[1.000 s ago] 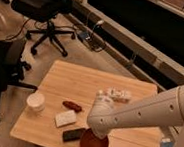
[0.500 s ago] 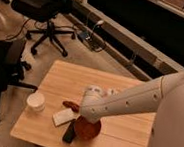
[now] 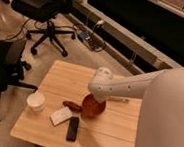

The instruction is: Drag the ceramic bowl in a circle

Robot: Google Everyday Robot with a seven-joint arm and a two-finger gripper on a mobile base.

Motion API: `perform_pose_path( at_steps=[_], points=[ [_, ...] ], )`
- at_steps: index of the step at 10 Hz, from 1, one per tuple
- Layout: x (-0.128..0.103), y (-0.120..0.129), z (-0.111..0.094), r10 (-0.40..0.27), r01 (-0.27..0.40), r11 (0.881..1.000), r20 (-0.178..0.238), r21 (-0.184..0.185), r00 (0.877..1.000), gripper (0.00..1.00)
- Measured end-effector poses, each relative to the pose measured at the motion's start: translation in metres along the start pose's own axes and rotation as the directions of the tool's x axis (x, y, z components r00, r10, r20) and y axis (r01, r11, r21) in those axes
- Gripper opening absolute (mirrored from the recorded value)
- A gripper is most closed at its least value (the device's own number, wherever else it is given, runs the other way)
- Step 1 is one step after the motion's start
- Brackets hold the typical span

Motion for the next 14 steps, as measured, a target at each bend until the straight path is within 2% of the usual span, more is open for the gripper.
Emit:
perform_pose_path(
  at_steps=[1,2,4,6,8,9,10,12,13,14],
  points=[
    [0.005,-0.035,0.012,0.056,-0.055,0.998,-0.027,0.026,0.998,0.0],
    [0.008,-0.047,0.015,0.075,-0.074,0.997,-0.038,0.035,0.996,0.0],
    [0.028,-0.091,0.027,0.144,-0.139,0.988,-0.079,0.073,0.986,0.0],
    [0.057,-0.133,0.033,0.207,-0.193,0.974,-0.119,0.117,0.971,0.0],
    [0.095,-0.168,0.032,0.257,-0.233,0.96,-0.156,0.157,0.954,0.0],
    [0.11,-0.176,0.03,0.27,-0.243,0.956,-0.168,0.165,0.948,0.0],
    [0.138,-0.182,0.026,0.292,-0.262,0.95,-0.189,0.171,0.937,0.0],
    [0.175,-0.182,0.026,0.326,-0.292,0.94,-0.222,0.174,0.919,0.0],
    [0.187,-0.181,0.027,0.337,-0.301,0.937,-0.233,0.174,0.912,0.0],
    [0.232,-0.163,0.032,0.37,-0.334,0.927,-0.282,0.169,0.885,0.0]
  ],
)
